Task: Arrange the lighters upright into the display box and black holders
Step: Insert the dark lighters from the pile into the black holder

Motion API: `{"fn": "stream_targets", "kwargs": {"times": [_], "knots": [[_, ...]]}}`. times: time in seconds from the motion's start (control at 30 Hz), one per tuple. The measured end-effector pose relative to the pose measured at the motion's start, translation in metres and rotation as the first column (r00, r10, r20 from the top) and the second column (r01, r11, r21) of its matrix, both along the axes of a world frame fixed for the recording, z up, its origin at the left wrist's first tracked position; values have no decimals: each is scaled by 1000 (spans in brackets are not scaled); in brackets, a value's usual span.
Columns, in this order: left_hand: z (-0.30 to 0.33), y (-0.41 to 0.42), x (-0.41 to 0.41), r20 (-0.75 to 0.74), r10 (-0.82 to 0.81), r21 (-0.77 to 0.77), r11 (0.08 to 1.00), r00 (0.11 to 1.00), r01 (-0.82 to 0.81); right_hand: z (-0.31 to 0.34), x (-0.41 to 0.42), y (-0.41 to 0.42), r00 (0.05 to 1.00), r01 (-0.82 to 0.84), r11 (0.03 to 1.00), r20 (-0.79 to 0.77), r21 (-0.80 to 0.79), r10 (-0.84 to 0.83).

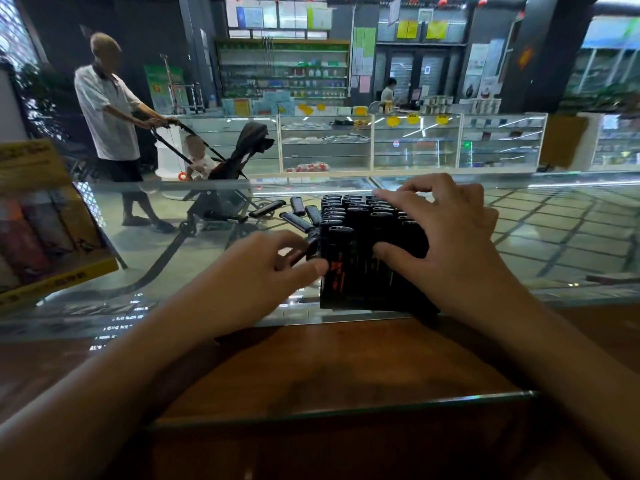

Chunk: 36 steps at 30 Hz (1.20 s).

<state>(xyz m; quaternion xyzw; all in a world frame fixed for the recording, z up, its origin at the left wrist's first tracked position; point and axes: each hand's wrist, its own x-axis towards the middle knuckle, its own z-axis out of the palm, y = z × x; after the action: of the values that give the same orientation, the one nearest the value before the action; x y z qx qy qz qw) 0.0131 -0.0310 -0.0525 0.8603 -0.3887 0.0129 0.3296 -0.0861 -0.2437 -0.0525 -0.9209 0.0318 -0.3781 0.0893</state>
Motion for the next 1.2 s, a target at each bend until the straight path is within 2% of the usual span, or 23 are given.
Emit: {"fn": "stream_targets", "kwargs": {"times": [0.07, 0.1, 0.17, 0.2, 0.27, 0.37, 0.4, 0.47, 0.57, 0.7, 0.77, 0.87, 0.97, 1.1, 1.2], "knots": [[4, 1, -2, -154, -22, -270, 963, 988, -21, 1, -4, 1, 997, -41, 997, 66, 72, 36], [7, 2, -5, -278, -90, -426, 904, 956, -39, 4, -7, 4, 987, -113, 987, 130, 113, 98], [16, -1, -15, -474, -340, -682, 726, 813, -94, 10, -14, 12, 937, -272, 955, 259, 120, 234], [20, -4, -22, -496, -472, -766, 633, 729, -111, 12, -18, 19, 909, -346, 931, 286, 116, 302], [26, -12, -34, -442, -629, -866, 486, 639, -121, 15, -22, 38, 850, -510, 837, 263, 199, 456], [27, -25, -49, -344, -690, -930, 344, 637, -129, 7, -21, 61, 759, -631, 637, 180, 443, 626], [27, -28, -52, -316, -708, -944, 301, 631, -134, 3, -21, 65, 747, -629, 600, 171, 493, 642], [24, -32, -56, -276, -727, -960, 246, 629, -137, -2, -21, 66, 747, -615, 595, 141, 518, 650], [17, -33, -56, -264, -685, -959, 264, 679, -107, -3, -24, 62, 736, -620, 585, 129, 523, 665], [13, -26, -53, -270, -672, -951, 299, 689, -82, -5, -24, 58, 749, -625, 581, 192, 522, 634], [11, -23, -54, -312, -626, -922, 382, 715, -69, -5, -25, 57, 750, -635, 574, 233, 517, 619], [5, -17, -58, -371, -433, -826, 558, 821, -79, -5, -26, 55, 763, -632, 566, 296, 530, 575], [2, -15, -61, -326, -350, -769, 638, 878, -31, -4, -27, 55, 796, -594, 570, 313, 567, 519], [1, -15, -58, -198, -221, -756, 654, 955, -5, -5, -28, 53, 840, -540, 672, 276, 507, 467], [-1, -12, -56, -119, -114, -685, 728, 986, 1, -5, -29, 50, 857, -515, 703, 295, 489, 423]]}}
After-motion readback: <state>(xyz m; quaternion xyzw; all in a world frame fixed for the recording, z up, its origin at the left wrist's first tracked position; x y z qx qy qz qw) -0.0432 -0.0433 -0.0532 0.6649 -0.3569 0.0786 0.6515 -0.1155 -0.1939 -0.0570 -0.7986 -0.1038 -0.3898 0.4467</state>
